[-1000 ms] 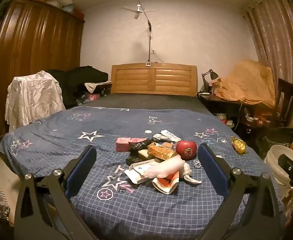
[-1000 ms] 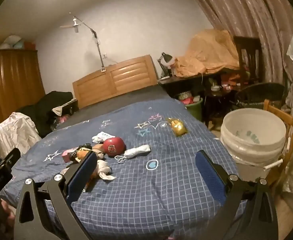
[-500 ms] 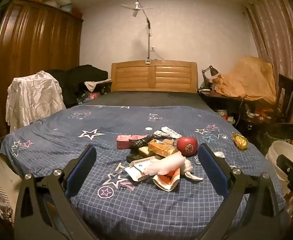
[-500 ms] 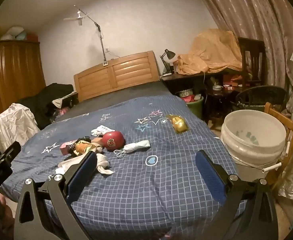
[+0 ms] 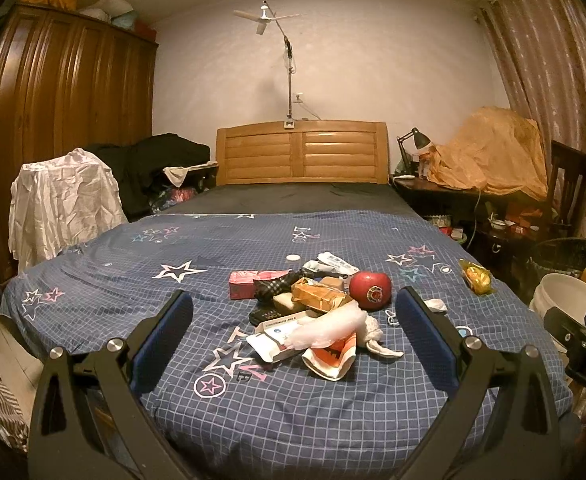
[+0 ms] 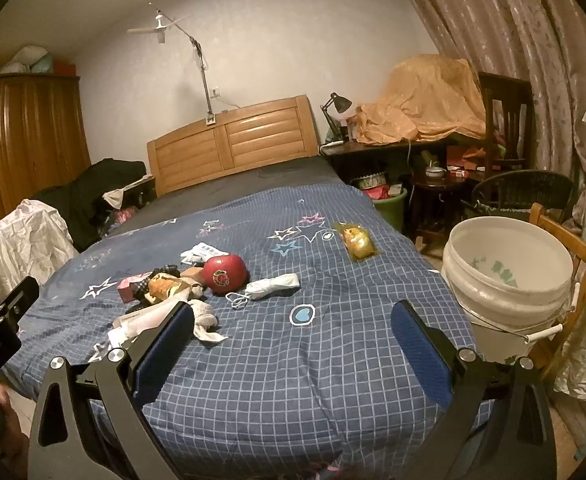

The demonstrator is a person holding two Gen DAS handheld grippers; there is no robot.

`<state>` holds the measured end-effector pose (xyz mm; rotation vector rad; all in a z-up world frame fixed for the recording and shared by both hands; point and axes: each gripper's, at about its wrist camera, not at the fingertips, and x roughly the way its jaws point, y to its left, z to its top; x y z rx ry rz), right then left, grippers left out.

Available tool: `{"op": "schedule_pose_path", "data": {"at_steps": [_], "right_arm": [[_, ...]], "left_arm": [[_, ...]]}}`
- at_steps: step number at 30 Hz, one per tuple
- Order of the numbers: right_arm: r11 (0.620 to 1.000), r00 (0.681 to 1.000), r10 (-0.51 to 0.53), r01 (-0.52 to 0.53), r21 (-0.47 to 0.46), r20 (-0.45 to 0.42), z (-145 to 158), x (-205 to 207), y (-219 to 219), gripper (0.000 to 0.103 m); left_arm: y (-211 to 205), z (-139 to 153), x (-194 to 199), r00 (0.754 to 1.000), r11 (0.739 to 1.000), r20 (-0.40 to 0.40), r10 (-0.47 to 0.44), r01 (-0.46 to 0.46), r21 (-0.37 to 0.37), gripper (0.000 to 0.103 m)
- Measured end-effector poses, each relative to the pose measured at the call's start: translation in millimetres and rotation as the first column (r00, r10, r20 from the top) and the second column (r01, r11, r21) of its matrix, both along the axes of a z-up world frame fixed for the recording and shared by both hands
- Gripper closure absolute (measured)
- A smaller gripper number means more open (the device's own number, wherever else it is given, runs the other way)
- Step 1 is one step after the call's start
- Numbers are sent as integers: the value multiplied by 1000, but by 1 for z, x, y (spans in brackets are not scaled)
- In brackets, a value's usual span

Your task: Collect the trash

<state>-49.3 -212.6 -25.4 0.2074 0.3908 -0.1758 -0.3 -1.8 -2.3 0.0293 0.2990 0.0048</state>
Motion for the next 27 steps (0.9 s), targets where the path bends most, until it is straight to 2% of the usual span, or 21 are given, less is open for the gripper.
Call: {"op": "schedule_pose_path", "data": {"at_steps": [27], "right_arm": [[1000,1000,1,-1,-6,-24,-4,4,2,5]], "left_arm": [[0,-1,0,1000,1000,-4,1,-1,4,5]]}}
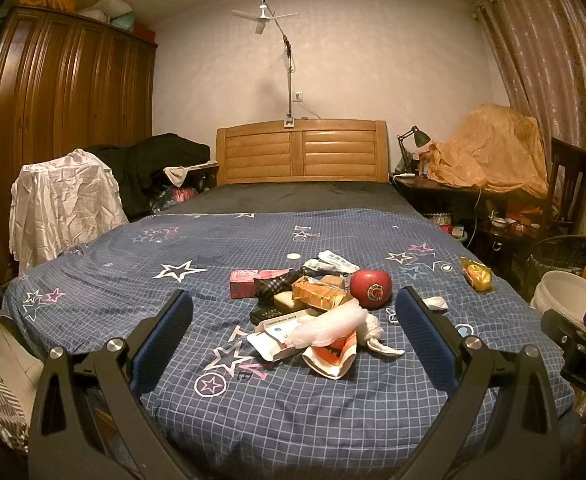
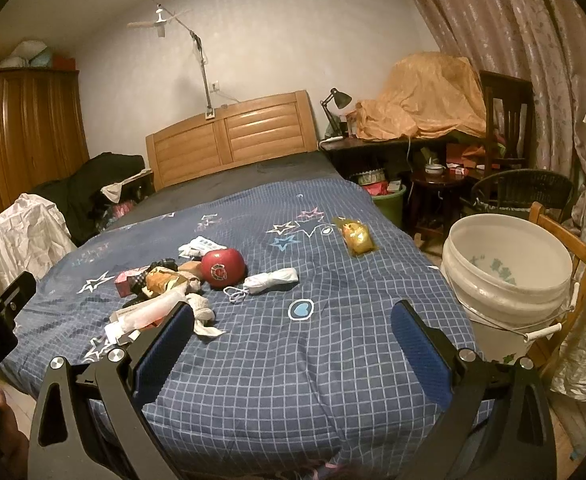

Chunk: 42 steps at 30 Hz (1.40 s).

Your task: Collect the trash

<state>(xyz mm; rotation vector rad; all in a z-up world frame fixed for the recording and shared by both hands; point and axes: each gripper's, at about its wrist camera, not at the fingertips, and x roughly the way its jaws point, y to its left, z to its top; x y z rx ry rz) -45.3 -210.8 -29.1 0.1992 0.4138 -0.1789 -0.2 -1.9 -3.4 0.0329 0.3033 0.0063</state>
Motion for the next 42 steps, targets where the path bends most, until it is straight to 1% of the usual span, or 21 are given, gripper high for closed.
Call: {"op": "schedule_pose_path", "data": {"at_steps": [16,22,26,31,34,36,38,40,42], "right_arm": [[1000,1000,4,-4,2,-15,-3,3,0,5],[1000,1000,10,-10,-21,-3,1,5,8,5],[999,1000,17,-17,-49,-12,1,10,13,5],[993,996,86,-87,-74,-16,-4,19,22,5],[988,991,134,-136,-68,-27,-11,27,26,5],[983,984,174,-176,-49,-34,-17,33,26,5],[974,973,226,-227,-19,-51,-25,45,29,5],[957,954,290,-290,8,-73,-34,58,35,5],[931,925,366,-364,34,-100,-41,72,46,6]], "left_arm": [[3,-4,4,1000,1000,-16,15,-15,11,5],[18,-5,13,998,998,-32,61,-62,-27,5],[25,-10,20,995,996,-64,76,-79,-45,5],[32,-18,33,991,994,-95,93,-97,-41,5],[48,-29,44,987,993,-125,103,-109,-39,5],[64,-39,53,979,991,-157,126,-133,-32,5],[81,-49,60,972,989,-192,135,-145,-36,5],[93,-58,65,964,986,-219,154,-165,-36,5],[103,-66,69,955,982,-243,169,-185,-44,5]]}}
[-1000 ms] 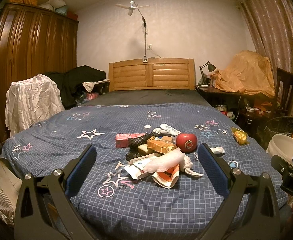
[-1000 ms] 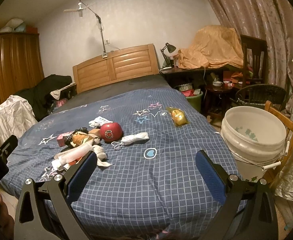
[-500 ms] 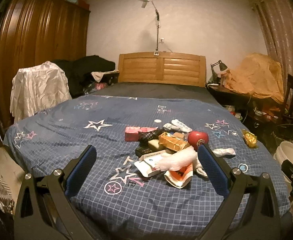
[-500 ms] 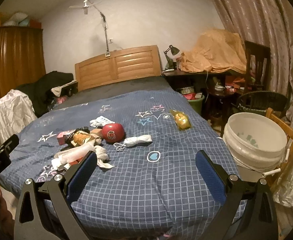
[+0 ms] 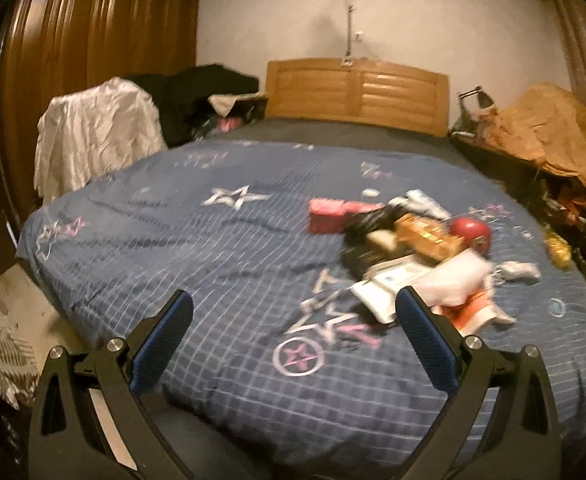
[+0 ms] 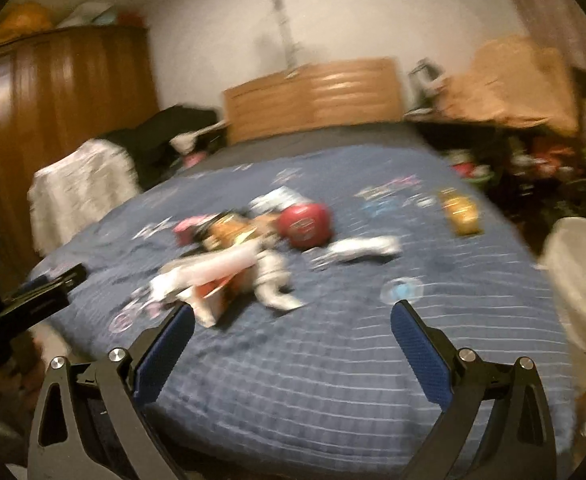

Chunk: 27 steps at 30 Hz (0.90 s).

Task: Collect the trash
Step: 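Grasp the bubble wrap with the right tool while the left tool grasps the orange-white wrapper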

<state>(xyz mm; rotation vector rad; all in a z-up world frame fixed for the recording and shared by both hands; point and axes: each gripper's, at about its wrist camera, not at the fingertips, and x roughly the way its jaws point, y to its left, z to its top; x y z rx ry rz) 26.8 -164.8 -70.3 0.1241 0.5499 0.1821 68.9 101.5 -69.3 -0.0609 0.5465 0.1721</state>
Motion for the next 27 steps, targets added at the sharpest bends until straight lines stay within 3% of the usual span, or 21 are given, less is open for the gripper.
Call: {"op": "schedule_pose_path", "data": {"at_steps": [5,7,10,11,12,13,14,15,16,17,19,21,22,23,24,25,27], "right_arm": [[976,973,216,-213,42,-76,-16,46,49,29],[973,971,228,-225,49,-74,-13,63,66,30],[963,973,229,-232,-137,-37,-2,78,98,29],[939,966,253,-257,-227,-49,0,83,113,26],[882,954,282,-299,-364,-101,-3,93,136,25],[836,944,298,-329,-439,-140,-6,96,145,25],[765,932,317,-360,-534,-176,-12,100,159,25],[662,917,339,-391,-639,-210,-21,103,176,25],[605,909,349,-403,-687,-226,-26,104,181,25],[513,897,363,-419,-750,-253,-32,106,191,25],[425,888,372,-420,-802,-268,-36,113,201,25],[364,881,370,-429,-826,-295,-40,122,208,25],[320,875,368,-437,-841,-314,-47,130,214,31],[305,874,366,-438,-846,-321,-50,134,215,57],[295,867,357,-458,-839,-348,-54,142,215,73],[306,869,360,-455,-837,-341,-52,143,214,72],[388,870,411,-437,-811,-272,-29,140,206,72]], "left_arm": [[13,-17,11,998,999,-51,25,-27,-37,5],[15,-24,14,998,999,-66,20,-22,-38,5],[25,-35,23,995,997,-97,30,-36,-64,5],[28,-38,25,994,996,-106,36,-44,-74,5],[33,-42,29,992,994,-118,43,-54,-91,5],[38,-46,31,991,993,-128,46,-59,-105,5],[43,-49,34,989,991,-137,48,-64,-120,5],[45,-51,34,989,990,-139,50,-67,-127,5],[47,-52,35,989,988,-140,52,-71,-134,5],[50,-54,35,988,987,-142,54,-74,-140,5],[57,-59,37,986,984,-153,63,-87,-157,5],[62,-66,42,982,979,-174,71,-102,-177,5],[65,-68,43,981,977,-181,72,-106,-185,5],[67,-70,44,980,975,-187,73,-109,-192,5],[68,-70,45,979,974,-188,72,-109,-198,5],[69,-70,46,980,973,-186,71,-108,-202,5],[70,-69,45,982,973,-177,65,-102,-206,5]]}}
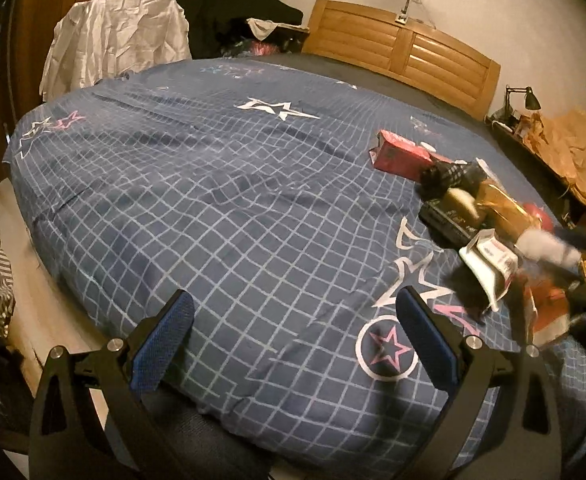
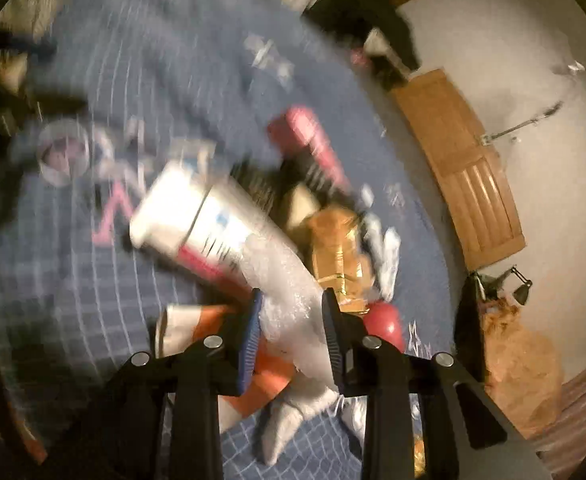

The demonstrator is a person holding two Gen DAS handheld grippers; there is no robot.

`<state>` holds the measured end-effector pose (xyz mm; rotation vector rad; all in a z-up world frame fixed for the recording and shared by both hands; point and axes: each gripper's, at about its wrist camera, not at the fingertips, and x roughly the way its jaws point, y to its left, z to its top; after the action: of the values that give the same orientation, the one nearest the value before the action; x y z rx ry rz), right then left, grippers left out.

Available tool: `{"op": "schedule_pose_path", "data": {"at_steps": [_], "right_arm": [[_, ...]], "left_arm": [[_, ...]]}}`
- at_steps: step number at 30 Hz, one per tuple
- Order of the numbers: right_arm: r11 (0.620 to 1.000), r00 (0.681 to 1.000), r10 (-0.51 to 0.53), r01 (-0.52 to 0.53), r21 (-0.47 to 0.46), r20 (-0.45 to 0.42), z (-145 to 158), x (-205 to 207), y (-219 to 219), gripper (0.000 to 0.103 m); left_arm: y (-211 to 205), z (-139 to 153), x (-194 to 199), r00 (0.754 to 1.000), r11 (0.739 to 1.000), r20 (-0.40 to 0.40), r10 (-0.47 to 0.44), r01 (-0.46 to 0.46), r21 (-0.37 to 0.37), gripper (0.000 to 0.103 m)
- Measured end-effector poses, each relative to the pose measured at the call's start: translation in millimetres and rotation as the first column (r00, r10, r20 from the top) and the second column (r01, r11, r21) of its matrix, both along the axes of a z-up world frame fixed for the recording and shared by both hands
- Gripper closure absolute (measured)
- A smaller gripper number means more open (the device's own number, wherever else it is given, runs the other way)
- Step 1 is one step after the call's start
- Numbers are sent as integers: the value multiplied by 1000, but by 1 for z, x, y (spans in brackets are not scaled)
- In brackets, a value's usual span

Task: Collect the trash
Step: 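Grasp the bubble wrap with the right tool while the left tool grasps the orange-white wrapper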

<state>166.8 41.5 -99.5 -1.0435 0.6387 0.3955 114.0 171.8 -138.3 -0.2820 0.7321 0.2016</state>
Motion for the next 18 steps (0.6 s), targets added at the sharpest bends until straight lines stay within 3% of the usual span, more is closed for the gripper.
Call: {"op": "schedule_pose_path", "data": {"at_steps": [3,5,6,9,11,15,17,18], "right_arm": [[989,998,-38,29,146,54,39,-5,-20,72],[945,990,-117,88,314,75,80,-11,-51,72],[901,982,-175,127,416,78,101,-16,-74,72],[791,958,-282,202,577,50,128,-31,-123,72],[694,940,-341,267,669,-22,128,-52,-158,72],[562,898,-399,401,723,-188,89,-86,-197,72],[517,876,-410,452,727,-253,69,-100,-210,72],[489,865,-409,477,731,-291,60,-106,-216,72]], "left_arm": [[-5,4,2,999,999,20,-34,34,-9,5],[-14,10,2,996,997,43,-80,80,-15,5],[-20,14,3,992,993,53,-112,113,-21,5],[-51,30,4,962,965,98,-255,259,-32,5],[-79,39,4,918,922,125,-375,384,-49,5],[-132,35,20,835,825,93,-542,550,-132,5],[-151,28,29,819,808,59,-571,574,-134,5],[-164,21,36,823,815,26,-567,565,-126,5]]}}
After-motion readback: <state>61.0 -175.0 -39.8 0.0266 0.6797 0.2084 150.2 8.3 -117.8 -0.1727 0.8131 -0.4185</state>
